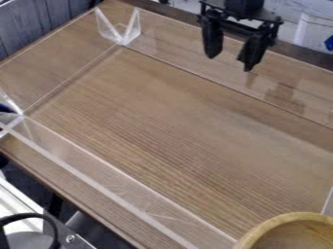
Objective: Remove the green block from inside the brown bowl and put it on the table
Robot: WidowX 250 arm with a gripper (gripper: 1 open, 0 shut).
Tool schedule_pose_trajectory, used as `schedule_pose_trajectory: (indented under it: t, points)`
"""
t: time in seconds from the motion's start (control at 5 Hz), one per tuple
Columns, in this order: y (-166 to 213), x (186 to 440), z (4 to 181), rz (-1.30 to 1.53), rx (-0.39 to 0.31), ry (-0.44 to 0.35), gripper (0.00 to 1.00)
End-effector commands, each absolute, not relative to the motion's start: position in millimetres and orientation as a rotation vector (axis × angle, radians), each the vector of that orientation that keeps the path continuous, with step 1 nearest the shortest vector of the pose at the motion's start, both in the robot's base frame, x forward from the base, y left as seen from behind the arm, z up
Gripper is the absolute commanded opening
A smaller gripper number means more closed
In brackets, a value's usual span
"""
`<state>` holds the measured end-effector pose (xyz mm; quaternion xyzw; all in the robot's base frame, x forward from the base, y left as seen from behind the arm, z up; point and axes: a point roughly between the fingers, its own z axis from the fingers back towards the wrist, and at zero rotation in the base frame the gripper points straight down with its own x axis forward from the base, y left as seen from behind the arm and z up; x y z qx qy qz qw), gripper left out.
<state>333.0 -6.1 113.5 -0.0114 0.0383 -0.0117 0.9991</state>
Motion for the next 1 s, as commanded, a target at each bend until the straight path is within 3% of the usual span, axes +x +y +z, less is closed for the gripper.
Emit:
schedule_pose_trajectory:
  t: [0.0, 0.8]
  points:
    - [-3, 347, 131.7, -0.014, -0.022, -0.003, 1.0]
    - [-1, 364, 111.6, 0.002, -0.027, 0.015, 1.0]
